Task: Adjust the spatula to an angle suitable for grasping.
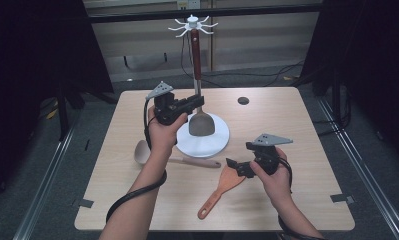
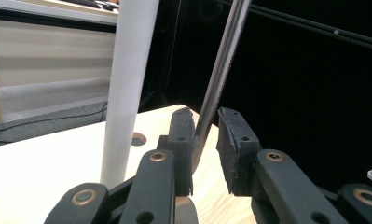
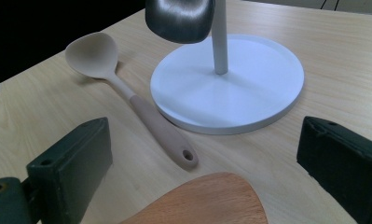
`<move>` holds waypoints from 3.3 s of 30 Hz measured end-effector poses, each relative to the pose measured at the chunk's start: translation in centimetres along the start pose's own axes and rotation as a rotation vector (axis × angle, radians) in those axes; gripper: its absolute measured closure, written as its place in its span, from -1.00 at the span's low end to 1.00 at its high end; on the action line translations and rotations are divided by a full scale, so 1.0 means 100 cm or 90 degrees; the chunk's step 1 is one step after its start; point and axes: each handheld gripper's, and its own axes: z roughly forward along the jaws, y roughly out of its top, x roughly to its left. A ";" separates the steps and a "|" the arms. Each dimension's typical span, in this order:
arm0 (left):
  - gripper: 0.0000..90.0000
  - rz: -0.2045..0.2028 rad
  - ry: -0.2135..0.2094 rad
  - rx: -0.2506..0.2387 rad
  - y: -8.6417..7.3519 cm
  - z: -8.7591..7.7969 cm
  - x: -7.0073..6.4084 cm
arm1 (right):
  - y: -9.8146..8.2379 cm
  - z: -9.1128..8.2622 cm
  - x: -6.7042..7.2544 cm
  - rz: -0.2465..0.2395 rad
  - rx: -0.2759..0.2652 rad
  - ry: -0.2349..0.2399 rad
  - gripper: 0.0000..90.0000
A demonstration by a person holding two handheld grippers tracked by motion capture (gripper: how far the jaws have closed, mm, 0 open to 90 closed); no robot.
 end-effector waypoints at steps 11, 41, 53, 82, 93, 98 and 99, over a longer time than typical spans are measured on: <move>0.61 -0.004 0.007 -0.004 0.001 0.000 0.005 | 0.000 0.000 0.000 0.001 -0.001 0.000 -0.93; 0.89 0.109 0.020 -0.141 0.038 -0.031 -0.026 | 0.000 0.001 -0.001 0.000 -0.005 -0.002 -0.93; 1.00 0.143 0.004 -0.184 0.068 -0.024 -0.045 | 0.000 -0.002 -0.002 0.007 -0.009 -0.005 -0.93; 0.97 0.169 0.033 -0.226 0.111 -0.012 -0.055 | 0.001 -0.003 -0.002 0.009 -0.010 -0.001 -0.93; 0.98 0.162 0.045 -0.235 0.112 -0.019 -0.051 | 0.000 -0.003 -0.002 0.009 -0.009 -0.001 -0.93; 0.98 0.159 0.050 -0.234 0.113 -0.021 -0.049 | 0.000 -0.002 -0.002 0.007 -0.011 -0.001 -0.93; 0.98 0.157 0.049 -0.235 0.113 -0.022 -0.048 | 0.000 -0.002 -0.003 0.006 -0.010 0.000 -0.93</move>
